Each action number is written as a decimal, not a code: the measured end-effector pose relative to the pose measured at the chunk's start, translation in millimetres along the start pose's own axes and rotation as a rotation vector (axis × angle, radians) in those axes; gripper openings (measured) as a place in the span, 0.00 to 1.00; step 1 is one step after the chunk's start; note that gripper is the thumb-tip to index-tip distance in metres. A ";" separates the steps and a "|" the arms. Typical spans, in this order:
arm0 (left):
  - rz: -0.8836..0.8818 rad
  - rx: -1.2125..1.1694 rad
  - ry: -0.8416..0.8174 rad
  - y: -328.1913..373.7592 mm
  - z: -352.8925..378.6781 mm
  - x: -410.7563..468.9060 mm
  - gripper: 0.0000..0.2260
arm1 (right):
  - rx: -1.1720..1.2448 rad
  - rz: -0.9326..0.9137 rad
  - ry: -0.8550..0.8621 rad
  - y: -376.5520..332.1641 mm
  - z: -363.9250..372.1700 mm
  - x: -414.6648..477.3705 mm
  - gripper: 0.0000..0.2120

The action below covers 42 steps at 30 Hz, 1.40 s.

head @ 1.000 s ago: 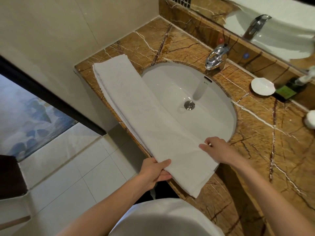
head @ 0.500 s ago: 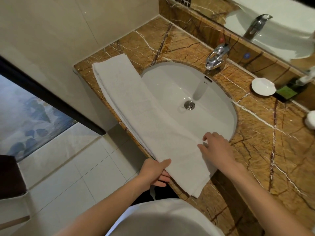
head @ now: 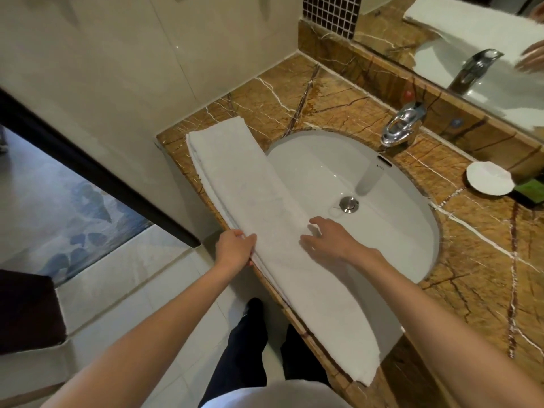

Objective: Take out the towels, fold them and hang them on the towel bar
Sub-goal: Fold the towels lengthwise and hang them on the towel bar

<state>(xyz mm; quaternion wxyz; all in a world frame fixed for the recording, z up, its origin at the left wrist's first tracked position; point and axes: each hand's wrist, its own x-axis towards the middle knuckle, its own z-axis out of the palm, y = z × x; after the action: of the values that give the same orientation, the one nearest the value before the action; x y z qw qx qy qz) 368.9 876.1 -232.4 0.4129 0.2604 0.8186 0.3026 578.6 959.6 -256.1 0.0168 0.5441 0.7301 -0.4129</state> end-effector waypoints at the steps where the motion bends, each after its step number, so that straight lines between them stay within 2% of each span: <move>1: 0.021 0.023 0.033 3.0 -2.5 6.6 0.10 | 0.033 0.026 0.002 -4.5 0.2 8.7 0.30; 4: 0.037 0.042 0.036 11.2 -9.0 28.1 0.11 | 0.129 0.103 0.000 -16.9 4.7 30.0 0.31; 8: -0.039 -0.039 0.058 21.4 -16.5 59.9 0.13 | 0.207 0.153 0.006 -31.6 12.9 55.0 0.32; 11: -0.059 -0.080 0.077 32.6 -23.9 88.5 0.10 | 0.239 0.192 0.039 -45.6 12.9 77.7 0.27; 13: -0.076 -0.079 0.086 39.3 -30.3 109.0 0.14 | 0.236 0.200 0.050 -55.2 10.5 94.3 0.25; 20: -0.197 -0.037 0.031 48.3 -55.5 163.5 0.17 | 0.242 0.295 0.105 -87.7 12.8 134.8 0.22; 26: -0.076 0.240 0.070 59.1 -70.2 195.6 0.21 | 0.389 0.374 0.090 -95.0 7.7 156.5 0.11; 30: 0.000 0.262 0.004 71.6 -82.5 212.3 0.18 | 0.293 0.398 0.178 -99.8 10.7 166.1 0.11; 33: 0.045 0.391 0.022 76.5 -89.1 217.2 0.18 | 0.231 0.413 0.220 -109.0 7.9 173.7 0.10; 36: 0.052 0.380 0.041 80.1 -94.0 224.8 0.18 | 0.201 0.406 0.231 -119.2 4.5 181.6 0.11; 42: 0.029 0.320 0.078 89.2 -105.3 246.4 0.18 | 0.140 0.390 0.305 -146.7 0.6 200.7 0.22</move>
<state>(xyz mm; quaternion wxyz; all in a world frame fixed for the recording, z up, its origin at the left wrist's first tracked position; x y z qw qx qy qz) 167.9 1074.0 -246.6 0.3295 0.3226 0.8681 0.1839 378.0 1106.1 -265.8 -0.0519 0.7305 0.5751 -0.3646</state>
